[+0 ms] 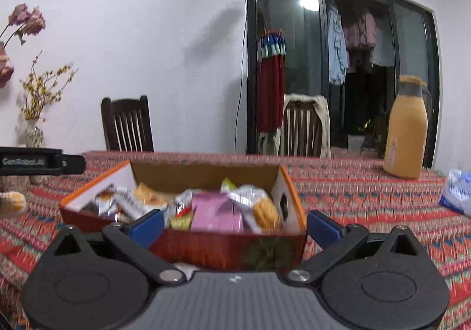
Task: Organize snacks
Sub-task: 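Withdraw both open tools from the box toward the remaining packets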
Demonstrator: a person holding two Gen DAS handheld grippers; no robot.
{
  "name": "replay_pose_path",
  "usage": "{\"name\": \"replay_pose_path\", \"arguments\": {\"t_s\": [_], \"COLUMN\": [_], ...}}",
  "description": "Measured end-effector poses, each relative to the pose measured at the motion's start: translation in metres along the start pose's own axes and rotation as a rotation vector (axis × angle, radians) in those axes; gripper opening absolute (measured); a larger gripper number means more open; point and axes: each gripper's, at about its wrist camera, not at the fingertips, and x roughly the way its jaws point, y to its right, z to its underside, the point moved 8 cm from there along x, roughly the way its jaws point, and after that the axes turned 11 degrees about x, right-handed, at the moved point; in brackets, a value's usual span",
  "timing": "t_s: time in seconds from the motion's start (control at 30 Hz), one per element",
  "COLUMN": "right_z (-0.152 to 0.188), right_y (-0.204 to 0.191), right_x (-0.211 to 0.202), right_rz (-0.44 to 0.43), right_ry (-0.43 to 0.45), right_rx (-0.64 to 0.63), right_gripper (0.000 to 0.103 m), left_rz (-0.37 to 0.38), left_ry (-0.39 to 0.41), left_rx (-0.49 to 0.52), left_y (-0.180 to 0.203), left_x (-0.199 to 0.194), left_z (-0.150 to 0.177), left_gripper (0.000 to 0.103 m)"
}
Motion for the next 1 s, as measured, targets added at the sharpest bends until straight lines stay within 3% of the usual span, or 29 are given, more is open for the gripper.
{"name": "replay_pose_path", "arguments": {"t_s": [0.23, 0.33, 0.83, 1.0], "right_z": [0.032, 0.037, 0.044, 0.038], "right_y": [0.002, 0.003, 0.005, -0.005], "right_x": [-0.001, 0.002, 0.012, 0.014], "right_rz": [-0.027, -0.013, 0.025, 0.002], "right_ry": [-0.052, -0.066, -0.096, -0.110], "right_rx": [0.025, 0.024, 0.024, 0.018], "right_gripper": [0.103, 0.103, 0.103, 0.103], "left_rz": [-0.002, -0.010, 0.040, 0.047], "left_ry": [0.026, -0.016, -0.031, -0.046], "left_rx": [0.029, 0.033, -0.043, -0.052], "left_y": [0.004, 0.005, -0.006, -0.007], "left_x": [0.004, 0.017, 0.018, 0.022], "left_z": [0.032, 0.043, 0.046, 0.047], "left_gripper": [0.103, 0.103, 0.103, 0.103]}}
